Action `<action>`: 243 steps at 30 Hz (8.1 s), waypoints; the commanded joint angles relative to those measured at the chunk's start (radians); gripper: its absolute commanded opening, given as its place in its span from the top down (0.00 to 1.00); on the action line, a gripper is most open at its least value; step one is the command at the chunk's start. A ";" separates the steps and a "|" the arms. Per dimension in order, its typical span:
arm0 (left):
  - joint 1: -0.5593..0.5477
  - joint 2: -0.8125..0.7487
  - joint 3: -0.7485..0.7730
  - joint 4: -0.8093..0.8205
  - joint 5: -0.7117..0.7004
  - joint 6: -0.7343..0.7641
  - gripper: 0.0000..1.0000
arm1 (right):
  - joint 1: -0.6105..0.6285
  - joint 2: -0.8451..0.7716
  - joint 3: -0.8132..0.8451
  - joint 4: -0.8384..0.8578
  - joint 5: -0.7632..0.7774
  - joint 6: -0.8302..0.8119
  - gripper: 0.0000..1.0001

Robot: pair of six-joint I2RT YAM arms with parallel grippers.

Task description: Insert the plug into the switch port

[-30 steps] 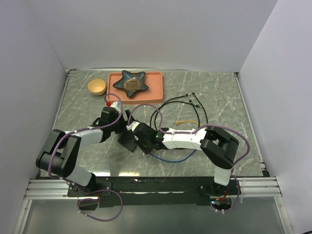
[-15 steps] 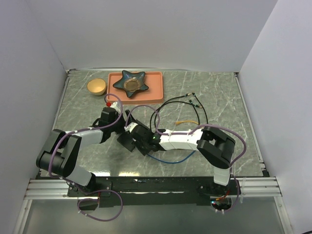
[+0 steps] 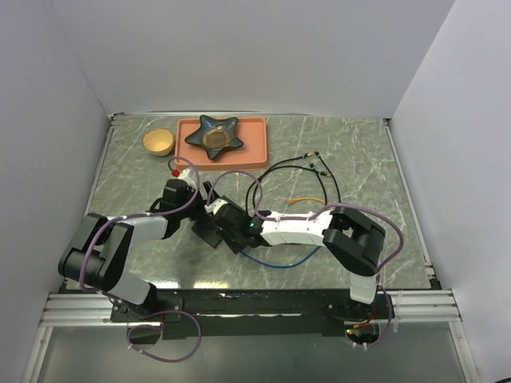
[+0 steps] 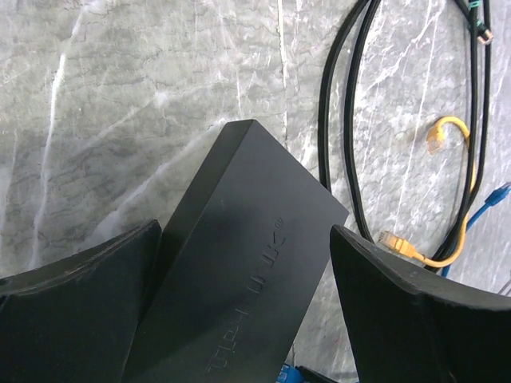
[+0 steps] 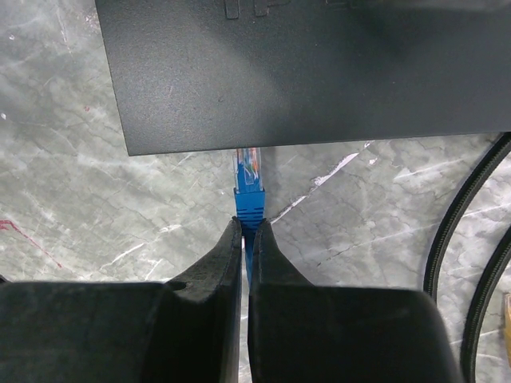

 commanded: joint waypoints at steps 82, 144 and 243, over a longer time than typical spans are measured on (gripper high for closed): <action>-0.101 -0.057 -0.172 -0.061 -0.025 -0.103 0.10 | 0.030 -0.003 0.021 0.332 0.054 -0.063 1.00; -0.141 -0.146 -0.264 -0.057 -0.052 -0.171 0.39 | -0.028 -0.042 0.078 0.269 -0.063 -0.112 1.00; -0.056 -0.541 0.250 -0.497 -0.137 -0.069 0.04 | -0.404 -0.558 -0.364 0.025 0.051 0.016 0.10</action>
